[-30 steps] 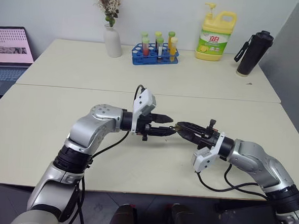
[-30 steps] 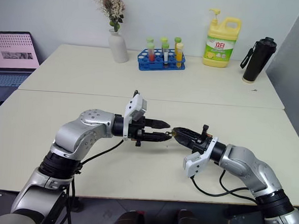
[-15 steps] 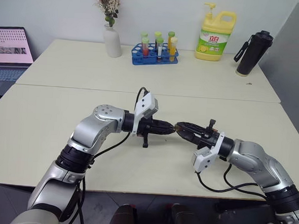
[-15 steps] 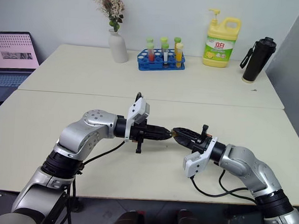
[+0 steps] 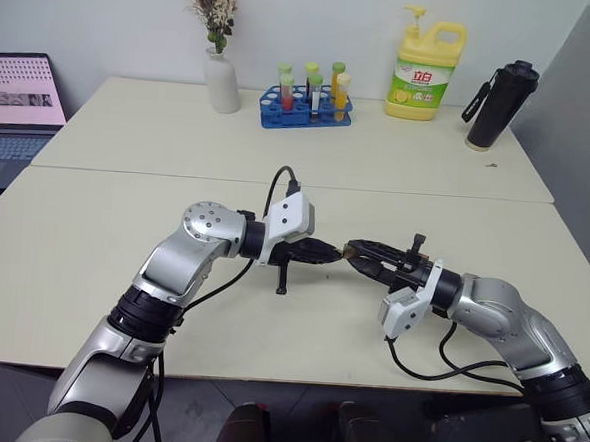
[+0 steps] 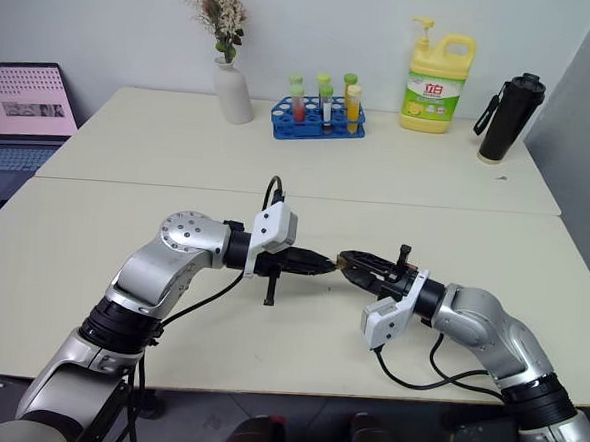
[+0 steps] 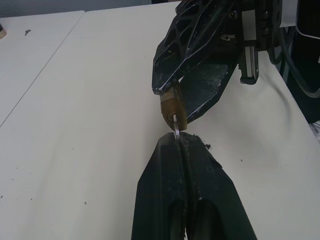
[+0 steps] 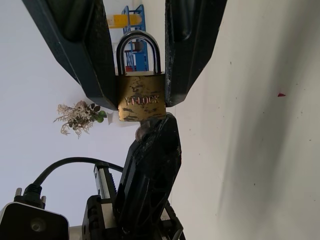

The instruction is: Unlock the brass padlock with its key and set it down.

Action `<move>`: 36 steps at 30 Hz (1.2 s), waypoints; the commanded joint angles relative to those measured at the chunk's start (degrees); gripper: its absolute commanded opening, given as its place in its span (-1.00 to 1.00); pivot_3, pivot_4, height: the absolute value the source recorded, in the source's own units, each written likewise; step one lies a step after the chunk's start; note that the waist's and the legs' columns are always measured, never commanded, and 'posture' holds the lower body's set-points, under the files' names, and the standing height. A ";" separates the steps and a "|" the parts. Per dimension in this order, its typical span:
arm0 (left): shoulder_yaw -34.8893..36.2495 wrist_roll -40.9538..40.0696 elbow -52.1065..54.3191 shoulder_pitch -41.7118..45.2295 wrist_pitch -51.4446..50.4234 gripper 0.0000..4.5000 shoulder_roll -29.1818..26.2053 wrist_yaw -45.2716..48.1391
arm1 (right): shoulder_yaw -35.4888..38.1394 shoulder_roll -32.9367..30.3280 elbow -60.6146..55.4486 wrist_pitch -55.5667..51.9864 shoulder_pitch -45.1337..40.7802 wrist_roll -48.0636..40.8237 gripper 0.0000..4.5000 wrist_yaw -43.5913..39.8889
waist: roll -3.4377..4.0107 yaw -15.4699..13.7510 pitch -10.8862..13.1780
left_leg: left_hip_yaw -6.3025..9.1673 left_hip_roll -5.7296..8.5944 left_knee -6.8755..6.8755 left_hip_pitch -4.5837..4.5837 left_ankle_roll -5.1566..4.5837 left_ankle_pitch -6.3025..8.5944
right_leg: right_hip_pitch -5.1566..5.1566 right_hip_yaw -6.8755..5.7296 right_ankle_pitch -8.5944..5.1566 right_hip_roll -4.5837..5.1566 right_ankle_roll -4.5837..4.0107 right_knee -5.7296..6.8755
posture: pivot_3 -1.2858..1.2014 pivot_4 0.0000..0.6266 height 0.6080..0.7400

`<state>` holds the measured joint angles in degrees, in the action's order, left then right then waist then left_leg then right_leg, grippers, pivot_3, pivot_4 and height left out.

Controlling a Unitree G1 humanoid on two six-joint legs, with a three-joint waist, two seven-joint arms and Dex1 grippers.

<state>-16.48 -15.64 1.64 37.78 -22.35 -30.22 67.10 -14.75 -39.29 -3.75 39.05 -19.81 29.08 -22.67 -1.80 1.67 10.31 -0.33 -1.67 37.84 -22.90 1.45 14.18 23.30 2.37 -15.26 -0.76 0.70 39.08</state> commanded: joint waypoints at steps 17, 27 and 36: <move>8.34 -12.12 2.59 -0.39 -14.08 0.09 -0.17 -0.86 | 1.14 0.65 -1.37 -0.65 -0.12 -2.05 -0.59 -1.06 | 0.00 0.06 0.00 | 0.02 -0.03 0.01 0.00 0.00 0.00 | 0.00 -0.02 0.00 0.00 0.00 0.02 | 0.03 -0.52 1.00; 8.58 -15.24 3.39 -0.94 -19.02 0.09 0.31 -1.89 | 0.92 0.65 -0.45 0.28 -0.72 -2.46 -0.59 -1.07 | 0.00 0.01 0.00 | 0.03 -0.02 0.02 0.00 0.00 0.00 | -0.01 -0.02 0.00 0.01 0.00 0.02 | 0.03 -0.52 1.00; 7.57 -14.21 2.14 -0.26 -18.49 -0.59 1.36 -1.85 | 0.98 0.61 -0.70 0.66 -0.74 -2.71 -0.59 -1.27 | 0.00 0.00 0.00 | 0.03 -0.02 0.02 0.00 0.00 0.00 | -0.01 -0.02 0.00 0.01 0.00 0.02 | 0.03 -0.52 1.00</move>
<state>-8.97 -29.27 2.77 36.34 -41.64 -29.13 65.02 -14.76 -38.64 -3.18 39.12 -19.68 27.95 -23.79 -1.80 1.67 10.31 -0.30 -1.69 37.86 -22.90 1.46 14.18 23.29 2.35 -15.25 -0.75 0.70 39.09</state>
